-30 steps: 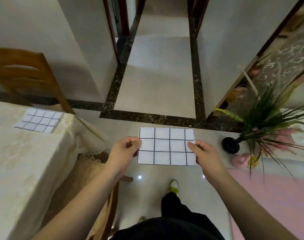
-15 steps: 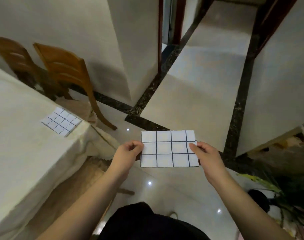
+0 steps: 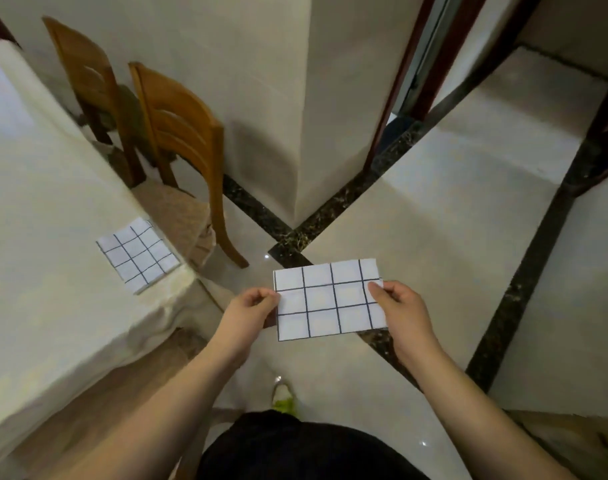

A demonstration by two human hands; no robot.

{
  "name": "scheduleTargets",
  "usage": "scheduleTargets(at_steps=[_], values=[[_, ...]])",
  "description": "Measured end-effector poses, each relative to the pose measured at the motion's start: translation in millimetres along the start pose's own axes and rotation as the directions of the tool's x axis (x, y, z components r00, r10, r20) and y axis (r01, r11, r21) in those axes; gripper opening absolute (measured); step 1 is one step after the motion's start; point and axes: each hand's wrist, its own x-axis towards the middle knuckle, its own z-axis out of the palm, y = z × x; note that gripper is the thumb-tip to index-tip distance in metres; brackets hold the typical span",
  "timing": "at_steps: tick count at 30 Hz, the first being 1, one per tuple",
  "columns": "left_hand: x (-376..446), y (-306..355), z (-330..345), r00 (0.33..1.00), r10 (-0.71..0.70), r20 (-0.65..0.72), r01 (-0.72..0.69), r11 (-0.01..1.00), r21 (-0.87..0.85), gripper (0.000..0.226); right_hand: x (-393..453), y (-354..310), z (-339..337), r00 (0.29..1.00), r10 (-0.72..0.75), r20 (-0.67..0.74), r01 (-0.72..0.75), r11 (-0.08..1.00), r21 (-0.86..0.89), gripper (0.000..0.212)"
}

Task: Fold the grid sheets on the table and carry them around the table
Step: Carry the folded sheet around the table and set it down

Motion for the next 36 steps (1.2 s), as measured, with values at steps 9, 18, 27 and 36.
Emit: scheduleTargets(at_steps=[9,18,27,36], values=[[66,52,14,0.998,0.061,-0.034,-0.061,0.998,-0.009,0.013,86,-38,20,0.999,0.019,0.035,-0.019,1.000,0.008,0.012],[128,83,30,0.966,-0.045,-0.254,0.023,0.996,-0.091,0.013,203,-80,54,0.940,0.087,0.331,-0.051,0.992,-0.118,0.011],[150,111,28,0.857,-0.088,-0.508,-0.043,0.970,-0.241,0.012,284,-132,120,0.814,0.115,0.570,0.027,0.971,-0.236,0.008],[134,78,-40,0.672,-0.241,-0.701,-0.124,0.896,-0.426,0.011,271,-145,258,0.566,0.224,0.793,0.210,0.891,-0.402,0.014]])
